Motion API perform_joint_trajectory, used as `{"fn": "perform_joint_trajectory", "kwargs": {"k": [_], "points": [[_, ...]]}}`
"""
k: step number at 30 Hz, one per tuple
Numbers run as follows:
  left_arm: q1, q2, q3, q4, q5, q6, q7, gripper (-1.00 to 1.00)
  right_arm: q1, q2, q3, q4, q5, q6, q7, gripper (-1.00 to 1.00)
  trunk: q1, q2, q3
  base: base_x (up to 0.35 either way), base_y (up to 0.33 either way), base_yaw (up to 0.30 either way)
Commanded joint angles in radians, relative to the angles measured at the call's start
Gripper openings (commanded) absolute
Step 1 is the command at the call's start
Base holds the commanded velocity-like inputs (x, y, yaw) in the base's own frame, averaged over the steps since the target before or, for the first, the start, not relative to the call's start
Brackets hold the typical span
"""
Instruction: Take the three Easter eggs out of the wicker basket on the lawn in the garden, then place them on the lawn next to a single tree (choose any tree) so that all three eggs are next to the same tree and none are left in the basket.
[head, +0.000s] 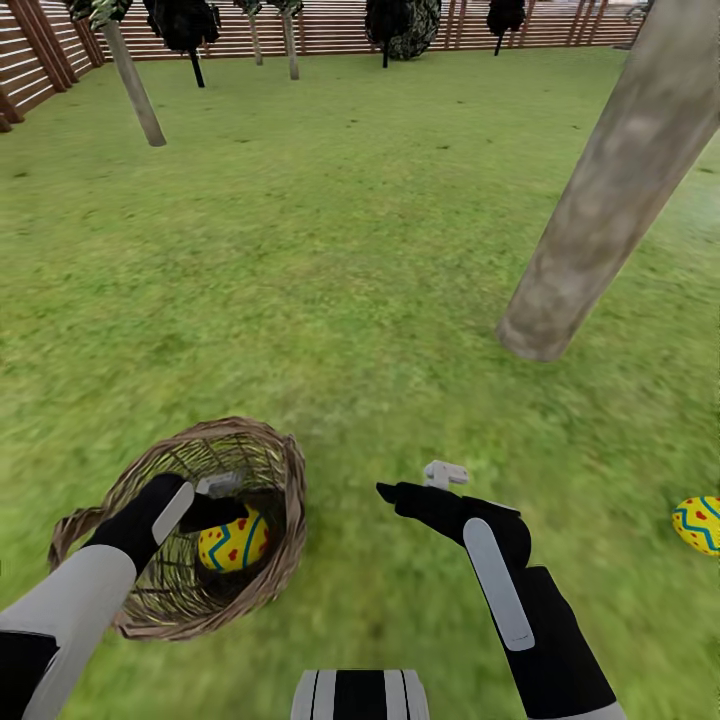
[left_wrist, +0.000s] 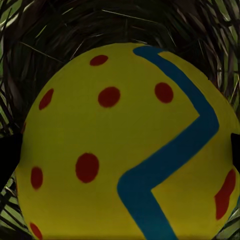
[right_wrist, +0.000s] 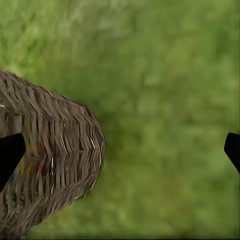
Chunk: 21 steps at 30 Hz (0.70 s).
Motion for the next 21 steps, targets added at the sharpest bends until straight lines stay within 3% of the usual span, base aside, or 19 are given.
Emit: {"fn": "perform_joint_trajectory", "kwargs": {"k": [1, 14, 21], "points": [[0.0, 0.001, -0.006, -0.001, 0.003, 0.003, 0.0, -1.0, -0.001, 0.0, 0.0, -0.001, -0.011, 0.003, -0.01, 1.0, 0.0, 0.0, -0.001, -0.143, 0.0, 0.0], [0.0, 0.002, -0.006, -0.002, 0.003, 0.003, 0.0, -1.0, -0.001, 0.0, 0.0, -0.001, -0.011, 0.003, -0.01, 1.0, 0.0, 0.0, -0.001, -0.13, 0.0, 0.0], [0.0, 0.002, -0.006, -0.003, 0.002, 0.005, -0.002, -1.0, -0.001, 0.0, 0.0, -0.001, -0.011, 0.003, -0.01, 1.0, -0.003, 0.001, 0.026, -0.018, 0.0, 0.0]]}}
